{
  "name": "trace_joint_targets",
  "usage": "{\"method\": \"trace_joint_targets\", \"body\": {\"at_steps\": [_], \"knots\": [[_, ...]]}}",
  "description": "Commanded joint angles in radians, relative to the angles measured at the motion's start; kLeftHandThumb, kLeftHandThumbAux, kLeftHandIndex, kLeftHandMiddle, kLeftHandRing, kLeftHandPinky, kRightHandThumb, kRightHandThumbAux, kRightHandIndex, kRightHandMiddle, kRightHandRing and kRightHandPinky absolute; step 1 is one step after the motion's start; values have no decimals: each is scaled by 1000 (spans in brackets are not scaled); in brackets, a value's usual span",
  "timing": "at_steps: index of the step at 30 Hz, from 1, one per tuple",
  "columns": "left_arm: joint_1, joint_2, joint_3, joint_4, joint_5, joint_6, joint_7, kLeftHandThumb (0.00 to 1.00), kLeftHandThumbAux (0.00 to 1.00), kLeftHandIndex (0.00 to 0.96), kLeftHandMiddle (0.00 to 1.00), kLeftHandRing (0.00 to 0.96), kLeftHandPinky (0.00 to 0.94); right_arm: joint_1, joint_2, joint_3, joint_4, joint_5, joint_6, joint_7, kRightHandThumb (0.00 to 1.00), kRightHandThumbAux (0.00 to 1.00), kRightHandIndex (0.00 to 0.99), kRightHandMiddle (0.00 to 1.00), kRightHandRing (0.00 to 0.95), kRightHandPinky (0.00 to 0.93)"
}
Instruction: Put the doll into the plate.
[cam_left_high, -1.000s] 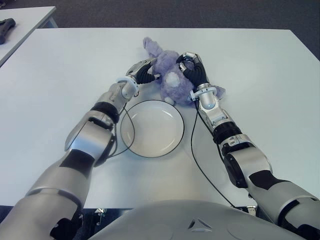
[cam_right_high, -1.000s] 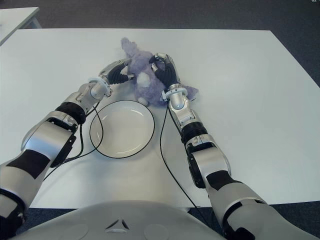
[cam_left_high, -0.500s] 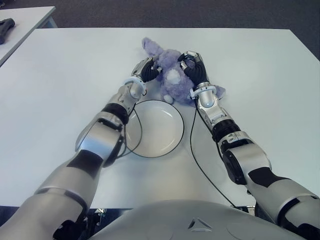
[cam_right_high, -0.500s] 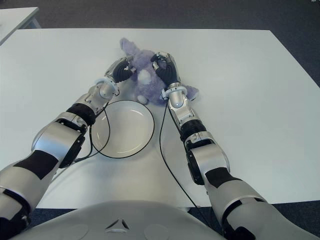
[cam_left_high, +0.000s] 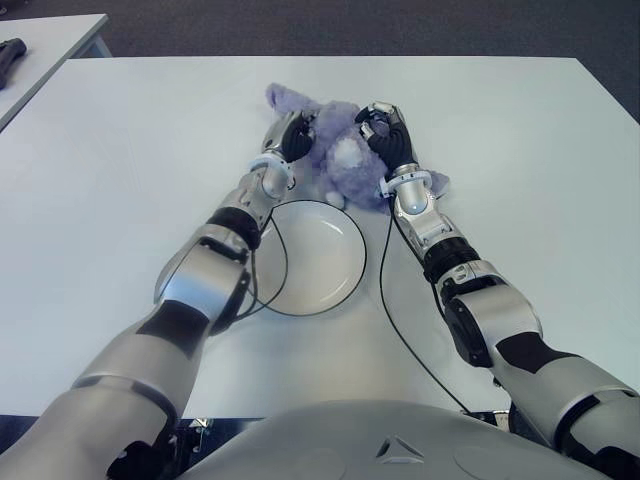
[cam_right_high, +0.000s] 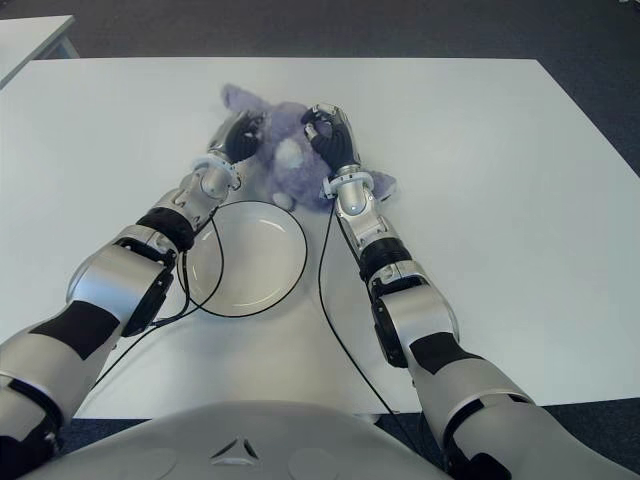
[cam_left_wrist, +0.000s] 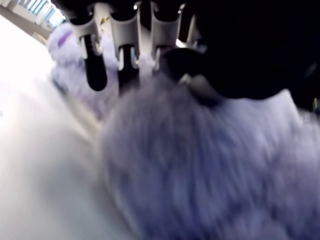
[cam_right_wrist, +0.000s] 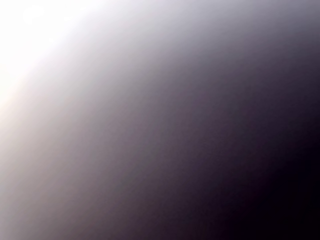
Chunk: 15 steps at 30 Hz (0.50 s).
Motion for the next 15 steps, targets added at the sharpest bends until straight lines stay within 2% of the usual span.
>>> {"method": "trace_joint_targets", "body": {"at_steps": [1,6,8,11,15], "knots": [[1,-8,-15,13,15,10,-3,845,660,457,442,442,430,35,5,0,45,10,44,21,713,710,442,829,830,833],[-5,-4,-24,15,22,21,-4,844,661,459,438,445,443,32,4,-3,50,8,45,19,713,710,442,829,831,835],[-7,-2,-26,16,22,25,-9,845,661,456,442,443,420,31,2,-4,52,8,43,19,712,710,442,829,831,835],[-5,4,-23,15,12,16,-31,844,661,456,442,435,393,28,-1,-6,53,10,43,22,712,710,441,827,831,833],[-2,6,-15,14,0,0,-44,845,661,455,444,437,405,25,-4,-10,54,13,44,28,712,710,441,824,828,830]]}}
